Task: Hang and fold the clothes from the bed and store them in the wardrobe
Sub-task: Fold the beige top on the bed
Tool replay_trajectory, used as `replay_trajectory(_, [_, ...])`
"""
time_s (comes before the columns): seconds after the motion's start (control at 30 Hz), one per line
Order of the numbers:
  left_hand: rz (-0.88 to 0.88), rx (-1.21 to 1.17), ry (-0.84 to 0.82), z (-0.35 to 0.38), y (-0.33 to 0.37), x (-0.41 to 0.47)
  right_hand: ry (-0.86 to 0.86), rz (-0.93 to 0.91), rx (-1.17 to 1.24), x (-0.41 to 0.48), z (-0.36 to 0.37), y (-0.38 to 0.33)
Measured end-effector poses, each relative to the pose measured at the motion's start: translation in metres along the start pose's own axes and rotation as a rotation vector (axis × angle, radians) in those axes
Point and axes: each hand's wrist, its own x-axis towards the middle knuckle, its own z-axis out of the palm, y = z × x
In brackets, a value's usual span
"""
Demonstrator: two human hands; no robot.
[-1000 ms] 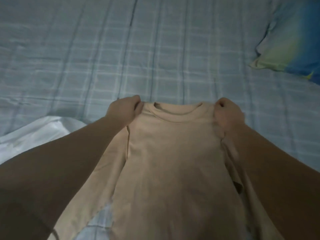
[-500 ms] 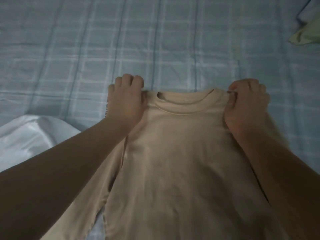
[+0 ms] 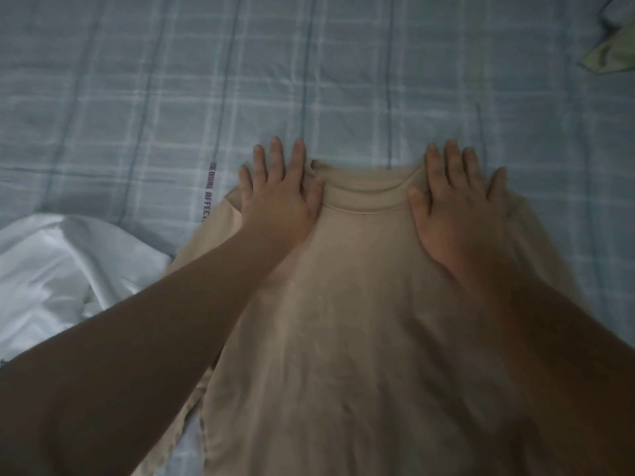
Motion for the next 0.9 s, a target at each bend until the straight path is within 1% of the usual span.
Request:
replay_trajectory(0.07, [-0.044,0.050,0.007,0.010,0.004,0.004,0.013,0.003,-0.021,0.003,0.006,0.002])
replay_trajectory(0.13, [-0.054,0.100,0.052,0.019,0.006,0.004,0.038,0.003,-0.038,0.003,0.012,0.000])
replay_trajectory(0.23, [-0.064,0.111,0.074,0.023,0.005,0.005,0.036,0.010,-0.038,0.005,0.017,-0.002])
replay_trajectory(0.37, [-0.057,0.108,0.041,0.016,0.007,0.003,-0.005,0.021,-0.026,0.005,0.012,-0.001])
replay_trajectory(0.47, [-0.035,0.059,-0.007,-0.001,0.005,-0.002,-0.064,0.036,-0.021,0.001,-0.005,-0.005])
replay_trajectory(0.5, [-0.008,0.032,-0.004,-0.008,0.004,-0.007,-0.051,0.033,-0.017,-0.005,-0.011,-0.007])
replay_trajectory(0.57, [0.077,-0.001,0.042,-0.021,0.004,-0.023,0.024,0.001,0.009,-0.028,-0.026,-0.014])
replay_trajectory(0.63, [0.165,0.017,0.076,-0.030,0.006,-0.053,0.067,-0.043,0.051,-0.064,-0.037,-0.023])
replay_trajectory(0.7, [0.224,0.041,0.071,-0.033,0.008,-0.092,0.070,-0.057,0.071,-0.108,-0.041,-0.033])
replay_trajectory(0.9, [0.295,0.121,-0.003,-0.013,0.001,-0.238,0.027,-0.033,0.053,-0.253,-0.030,-0.046])
